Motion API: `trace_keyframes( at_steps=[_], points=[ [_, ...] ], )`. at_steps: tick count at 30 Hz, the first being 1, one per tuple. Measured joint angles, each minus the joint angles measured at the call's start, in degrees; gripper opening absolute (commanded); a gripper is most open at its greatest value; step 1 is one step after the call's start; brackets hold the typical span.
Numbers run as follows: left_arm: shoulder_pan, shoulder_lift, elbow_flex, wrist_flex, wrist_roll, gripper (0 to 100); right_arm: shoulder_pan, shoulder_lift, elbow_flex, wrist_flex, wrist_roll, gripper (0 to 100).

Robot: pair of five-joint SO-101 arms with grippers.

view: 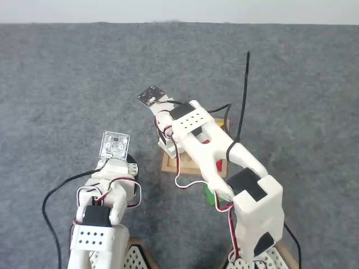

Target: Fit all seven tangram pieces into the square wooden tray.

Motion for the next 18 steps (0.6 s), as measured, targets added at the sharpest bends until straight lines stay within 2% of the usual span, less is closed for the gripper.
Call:
trace_keyframes(
  at_steps=[10,18],
  points=[
    [0.0,0.0,0.0,0.0,0.0,2,0.0,-0.09,0.0,0.0,-0.79,26.1],
    [0.0,0.0,0.0,0.0,0.0,2,0.53,-7.12,2.02,-0.62,-1.76,26.0]
  ],
)
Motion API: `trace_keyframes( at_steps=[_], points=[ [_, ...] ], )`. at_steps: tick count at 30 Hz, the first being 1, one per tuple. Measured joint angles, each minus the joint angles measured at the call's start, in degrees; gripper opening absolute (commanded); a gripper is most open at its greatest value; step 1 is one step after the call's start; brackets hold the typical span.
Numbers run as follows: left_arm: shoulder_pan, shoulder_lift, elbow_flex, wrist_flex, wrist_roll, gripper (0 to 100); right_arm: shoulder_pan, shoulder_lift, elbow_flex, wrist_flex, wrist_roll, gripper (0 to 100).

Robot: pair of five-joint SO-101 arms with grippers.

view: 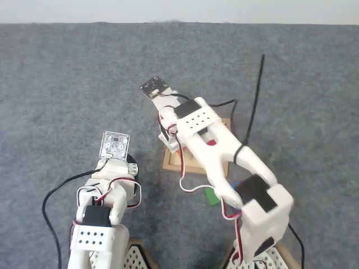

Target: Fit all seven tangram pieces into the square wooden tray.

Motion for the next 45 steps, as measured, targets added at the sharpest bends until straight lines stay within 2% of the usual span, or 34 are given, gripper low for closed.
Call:
trace_keyframes(
  at_steps=[7,11,14,22,33,37,45],
  points=[
    [0.0,0.0,0.0,0.0,0.0,2,0.53,-13.98,13.01,-4.66,0.0,25.9],
    [0.0,0.0,0.0,0.0,0.0,2,3.25,-24.53,28.48,-15.21,3.52,25.9],
    [0.0,0.0,0.0,0.0,0.0,2,3.87,-26.11,36.57,-21.71,4.04,25.9],
    [0.0,0.0,0.0,0.0,0.0,2,4.31,-18.46,36.22,-25.85,2.73,25.9],
    [0.0,0.0,0.0,0.0,0.0,2,5.8,-8.0,24.88,-25.85,2.55,26.5],
    [0.0,0.0,0.0,0.0,0.0,2,6.15,-4.31,20.31,-24.79,2.73,31.8],
    [0.0,0.0,0.0,0.0,0.0,2,6.68,-8.88,20.31,-21.1,2.81,33.3]
  ],
)
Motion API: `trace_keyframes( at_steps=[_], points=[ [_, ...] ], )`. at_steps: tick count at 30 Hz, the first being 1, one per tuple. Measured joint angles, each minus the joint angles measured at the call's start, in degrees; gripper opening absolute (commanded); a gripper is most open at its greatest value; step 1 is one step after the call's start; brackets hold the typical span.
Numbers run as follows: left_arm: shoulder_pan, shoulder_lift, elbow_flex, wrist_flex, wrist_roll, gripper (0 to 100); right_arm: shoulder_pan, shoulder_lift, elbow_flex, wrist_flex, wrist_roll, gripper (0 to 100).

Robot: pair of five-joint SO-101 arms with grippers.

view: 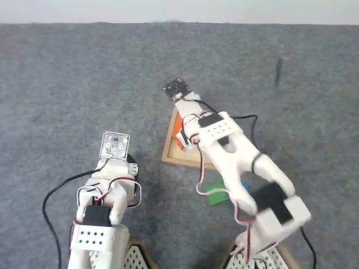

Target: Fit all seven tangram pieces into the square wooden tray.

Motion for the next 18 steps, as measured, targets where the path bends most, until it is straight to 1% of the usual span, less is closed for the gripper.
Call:
trace_keyframes(
  at_steps=[4,7,12,18],
  points=[
    [0.0,0.0,0.0,0.0,0.0,2,-0.62,-9.49,6.07,0.18,0.0,33.3],
    [0.0,0.0,0.0,0.0,0.0,2,-2.29,-12.04,10.29,-0.35,0.0,33.3],
    [0.0,0.0,0.0,0.0,0.0,2,-5.01,-10.55,10.55,-2.37,0.0,33.3],
    [0.0,0.0,0.0,0.0,0.0,2,-5.19,-0.18,5.45,-2.37,0.0,33.3]
  ],
)
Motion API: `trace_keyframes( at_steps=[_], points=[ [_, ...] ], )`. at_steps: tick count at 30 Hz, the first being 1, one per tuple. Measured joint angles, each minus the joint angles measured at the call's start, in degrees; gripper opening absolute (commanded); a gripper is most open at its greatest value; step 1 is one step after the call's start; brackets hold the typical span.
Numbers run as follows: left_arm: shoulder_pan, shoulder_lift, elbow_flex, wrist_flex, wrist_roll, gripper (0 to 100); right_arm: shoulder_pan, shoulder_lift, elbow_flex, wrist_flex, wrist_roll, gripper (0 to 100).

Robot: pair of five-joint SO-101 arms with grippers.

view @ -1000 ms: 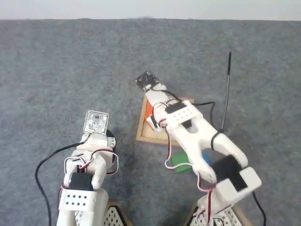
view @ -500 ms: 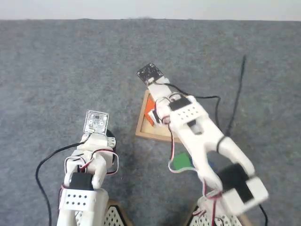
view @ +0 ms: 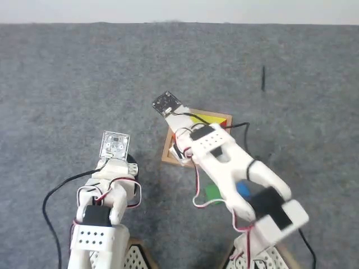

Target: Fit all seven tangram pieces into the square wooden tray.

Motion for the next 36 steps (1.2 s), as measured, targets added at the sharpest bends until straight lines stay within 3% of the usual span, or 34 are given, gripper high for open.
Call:
trace_keyframes(
  at_steps=[21,29,36],
  points=[
    [0.0,0.0,0.0,0.0,0.0,2,5.71,3.34,-8.53,2.9,0.0,33.6],
    [0.0,0.0,0.0,0.0,0.0,2,6.42,-10.9,1.93,4.13,0.0,33.3],
    [0.0,0.0,0.0,0.0,0.0,2,6.33,-8.0,5.71,3.52,0.0,33.3]
  ],
)
